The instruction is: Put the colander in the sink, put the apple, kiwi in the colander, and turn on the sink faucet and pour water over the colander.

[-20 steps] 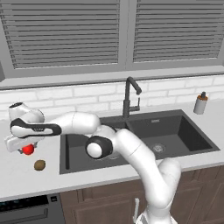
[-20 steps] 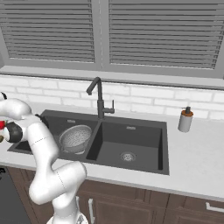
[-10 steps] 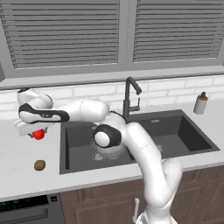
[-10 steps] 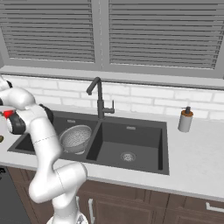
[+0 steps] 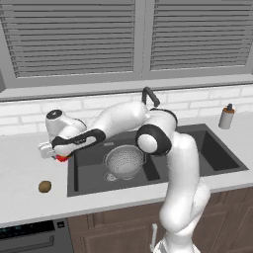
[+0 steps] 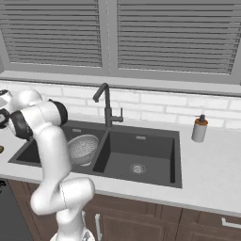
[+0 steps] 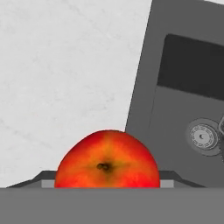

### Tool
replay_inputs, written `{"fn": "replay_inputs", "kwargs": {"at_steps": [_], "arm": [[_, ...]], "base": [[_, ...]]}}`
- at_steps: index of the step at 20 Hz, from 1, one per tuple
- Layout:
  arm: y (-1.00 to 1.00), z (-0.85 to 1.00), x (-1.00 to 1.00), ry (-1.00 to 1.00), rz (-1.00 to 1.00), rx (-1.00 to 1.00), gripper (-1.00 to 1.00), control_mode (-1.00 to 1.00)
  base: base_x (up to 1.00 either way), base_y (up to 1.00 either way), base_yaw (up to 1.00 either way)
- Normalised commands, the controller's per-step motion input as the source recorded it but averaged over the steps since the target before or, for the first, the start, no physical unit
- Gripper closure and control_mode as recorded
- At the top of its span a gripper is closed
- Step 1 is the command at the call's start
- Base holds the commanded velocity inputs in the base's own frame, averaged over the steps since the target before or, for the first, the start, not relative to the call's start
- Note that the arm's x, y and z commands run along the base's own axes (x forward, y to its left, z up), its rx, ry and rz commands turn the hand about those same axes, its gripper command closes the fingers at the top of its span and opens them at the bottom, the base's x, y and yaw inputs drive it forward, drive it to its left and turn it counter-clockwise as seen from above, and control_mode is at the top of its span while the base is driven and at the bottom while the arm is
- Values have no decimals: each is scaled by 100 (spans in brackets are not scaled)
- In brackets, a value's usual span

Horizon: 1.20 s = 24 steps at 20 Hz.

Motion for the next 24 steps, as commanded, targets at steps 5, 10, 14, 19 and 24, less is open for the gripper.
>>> {"fn": "replay_inputs", "kwargs": {"at_steps": [5, 10, 14, 19, 24], "arm": [[-100, 70, 0, -1, -11, 14, 100, -100], [-100, 69, 3, 7, -17, 2, 100, -100], [-76, 0, 2, 27, -25, -9, 100, -100], [-57, -6, 11, 31, -27, -25, 100, -100], [-35, -28, 23, 12, -23, -25, 100, -100]], "base": [[0, 0, 0], [0, 0, 0], [0, 0, 0], [0, 0, 0], [0, 0, 0]]}}
